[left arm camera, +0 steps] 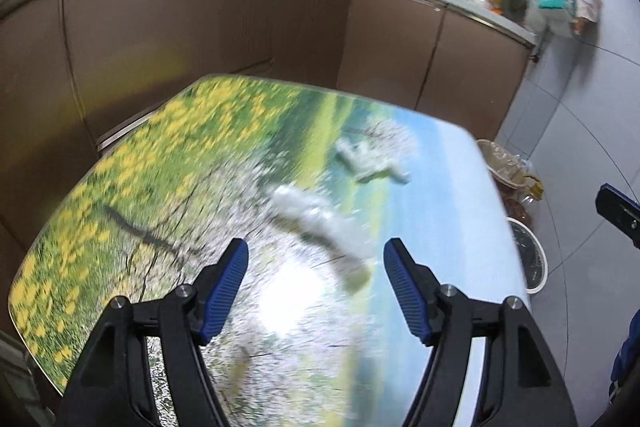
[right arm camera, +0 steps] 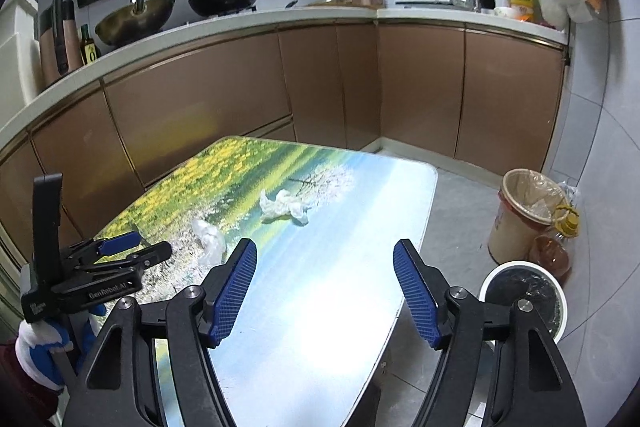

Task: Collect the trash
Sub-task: 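Move both open grippers back over the table toward the last plastic and tissue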

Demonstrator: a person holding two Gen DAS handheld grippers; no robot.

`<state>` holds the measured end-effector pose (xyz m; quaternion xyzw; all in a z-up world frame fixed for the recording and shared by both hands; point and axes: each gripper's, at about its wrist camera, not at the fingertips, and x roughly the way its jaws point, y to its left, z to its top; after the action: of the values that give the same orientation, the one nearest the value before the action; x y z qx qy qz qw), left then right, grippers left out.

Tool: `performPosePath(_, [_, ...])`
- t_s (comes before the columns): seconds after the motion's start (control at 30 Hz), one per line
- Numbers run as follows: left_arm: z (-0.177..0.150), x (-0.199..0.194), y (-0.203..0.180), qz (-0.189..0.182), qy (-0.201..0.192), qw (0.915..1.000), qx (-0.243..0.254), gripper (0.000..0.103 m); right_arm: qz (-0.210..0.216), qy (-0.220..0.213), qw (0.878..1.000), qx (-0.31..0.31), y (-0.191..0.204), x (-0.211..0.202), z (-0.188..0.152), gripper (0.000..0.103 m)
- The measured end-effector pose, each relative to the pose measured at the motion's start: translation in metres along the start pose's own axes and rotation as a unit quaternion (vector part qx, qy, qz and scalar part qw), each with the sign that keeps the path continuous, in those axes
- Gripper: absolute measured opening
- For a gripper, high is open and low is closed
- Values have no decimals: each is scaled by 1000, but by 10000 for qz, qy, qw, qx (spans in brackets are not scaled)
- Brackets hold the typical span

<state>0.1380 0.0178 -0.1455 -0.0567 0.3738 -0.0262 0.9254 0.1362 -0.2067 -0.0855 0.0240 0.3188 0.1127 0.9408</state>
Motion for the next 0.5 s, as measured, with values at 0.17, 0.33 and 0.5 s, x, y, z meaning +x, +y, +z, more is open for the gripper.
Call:
performPosePath(0.17, [1,28,15,-267,331,9985,-333,69,171,232,9996,-42,-1,40,4,70])
performPosePath(0.33, [7,57,15,-363,515,9972,-412,69,434,549,9973,-206,7,96,16,70])
performPosePath(0.5, [16,80,19,-251,574,9974,-367,68,689,858,9933,-347,21,154,27,70])
